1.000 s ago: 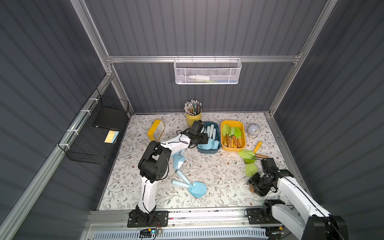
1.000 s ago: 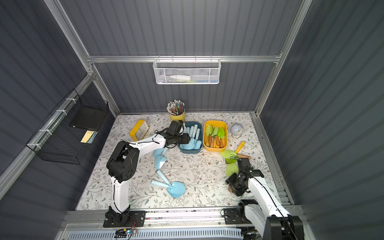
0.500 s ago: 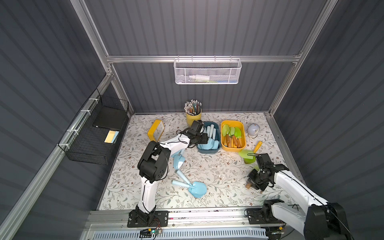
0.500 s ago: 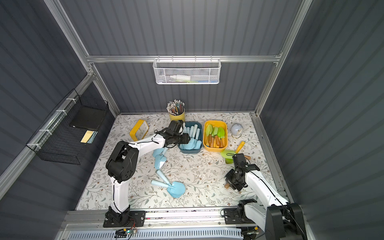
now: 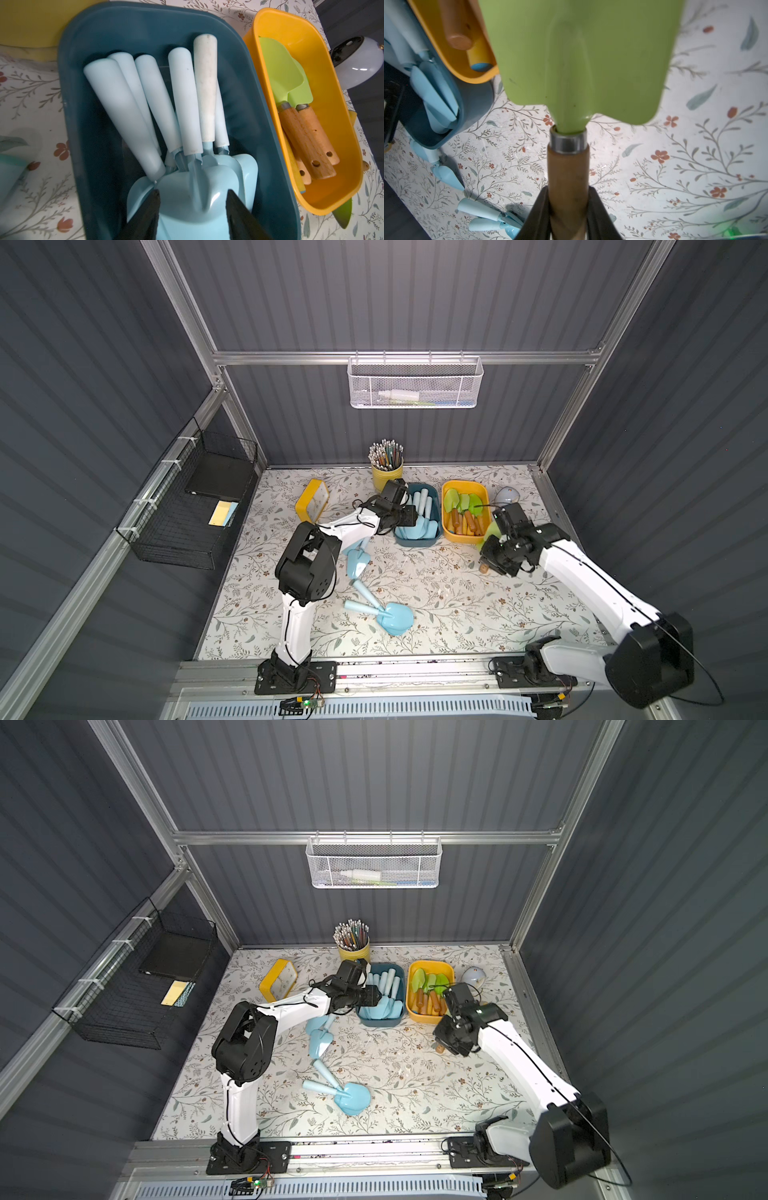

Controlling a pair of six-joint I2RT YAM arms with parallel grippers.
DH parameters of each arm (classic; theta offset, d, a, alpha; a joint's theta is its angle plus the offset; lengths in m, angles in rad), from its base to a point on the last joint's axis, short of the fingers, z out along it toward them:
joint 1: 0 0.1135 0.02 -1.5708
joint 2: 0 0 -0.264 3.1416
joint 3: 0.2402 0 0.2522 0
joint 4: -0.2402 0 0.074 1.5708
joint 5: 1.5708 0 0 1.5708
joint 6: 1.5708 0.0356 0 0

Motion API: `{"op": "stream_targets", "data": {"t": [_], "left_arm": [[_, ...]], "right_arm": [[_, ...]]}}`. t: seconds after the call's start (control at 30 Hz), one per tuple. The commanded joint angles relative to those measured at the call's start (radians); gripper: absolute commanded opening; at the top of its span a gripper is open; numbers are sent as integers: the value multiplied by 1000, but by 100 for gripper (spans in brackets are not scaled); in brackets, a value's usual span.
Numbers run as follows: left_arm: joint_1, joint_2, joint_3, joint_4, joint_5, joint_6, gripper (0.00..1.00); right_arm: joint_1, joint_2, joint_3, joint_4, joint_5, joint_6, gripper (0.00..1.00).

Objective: Sort the small shovels by color and place them into the storage box
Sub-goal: Pick up the shovel from the center of the board, then place the shovel in the storage box.

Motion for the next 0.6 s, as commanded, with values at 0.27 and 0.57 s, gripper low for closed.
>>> {"op": "stream_targets", "data": {"t": [0.27, 0.57], "left_arm": [[24, -54, 15, -2, -50, -26, 54], [34, -72, 3, -22, -85, -41, 54]], "right_arm": [[9, 472, 480, 17, -4, -250, 10], [6, 681, 632, 56, -67, -272, 11]]}}
